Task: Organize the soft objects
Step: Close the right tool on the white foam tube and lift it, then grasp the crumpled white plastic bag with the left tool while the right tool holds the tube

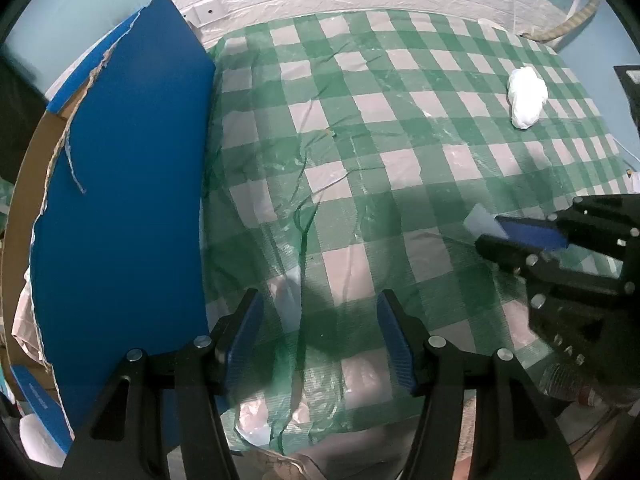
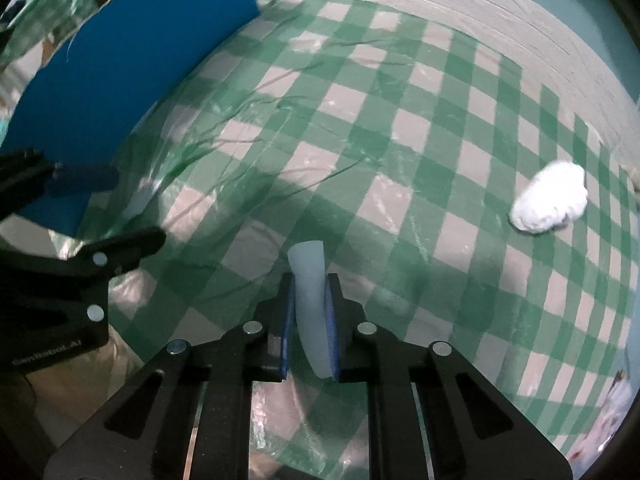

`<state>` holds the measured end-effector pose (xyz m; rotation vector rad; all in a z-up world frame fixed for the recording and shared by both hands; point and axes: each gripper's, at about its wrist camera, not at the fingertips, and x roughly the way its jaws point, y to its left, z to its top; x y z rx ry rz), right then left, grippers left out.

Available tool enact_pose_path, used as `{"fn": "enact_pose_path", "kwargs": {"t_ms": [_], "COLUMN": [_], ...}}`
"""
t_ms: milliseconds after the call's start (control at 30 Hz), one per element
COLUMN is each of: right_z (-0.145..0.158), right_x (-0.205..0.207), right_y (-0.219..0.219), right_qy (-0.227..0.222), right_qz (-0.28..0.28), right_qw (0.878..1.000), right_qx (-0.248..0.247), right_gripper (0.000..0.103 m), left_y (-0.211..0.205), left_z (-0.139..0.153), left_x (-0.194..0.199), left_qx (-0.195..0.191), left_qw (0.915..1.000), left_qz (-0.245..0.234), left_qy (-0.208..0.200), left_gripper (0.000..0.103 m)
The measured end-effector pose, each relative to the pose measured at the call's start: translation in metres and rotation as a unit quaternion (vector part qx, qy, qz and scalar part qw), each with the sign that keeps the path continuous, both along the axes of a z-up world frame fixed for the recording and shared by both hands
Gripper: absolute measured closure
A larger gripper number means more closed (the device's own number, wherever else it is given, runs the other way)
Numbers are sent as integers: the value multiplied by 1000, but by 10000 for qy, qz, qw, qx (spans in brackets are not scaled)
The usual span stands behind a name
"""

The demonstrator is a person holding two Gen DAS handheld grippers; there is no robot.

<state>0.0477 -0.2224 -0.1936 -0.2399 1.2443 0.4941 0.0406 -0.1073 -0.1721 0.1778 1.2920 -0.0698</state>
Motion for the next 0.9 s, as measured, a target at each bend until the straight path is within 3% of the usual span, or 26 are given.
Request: {"fn": "enact_pose_path", "kwargs": {"t_ms": [367,900], "right_z": [15,29], "right_x": [11,31], "right_y": [-44,-138], "right_qy": [-96,-165], "right_qz": [-834,-2205], "right_qw": [9964,9748], "right_qx": [127,293], "right_gripper": [91,91], "left_y": [-25,-86], "left_z": [5,16], "left_x": [8,39], "left_qx": [-13,-103], "left_qw": [9997,9969], "left_qz": [-217,-629], "left_qy": [-111,-468], "left_gripper": [43,43]}}
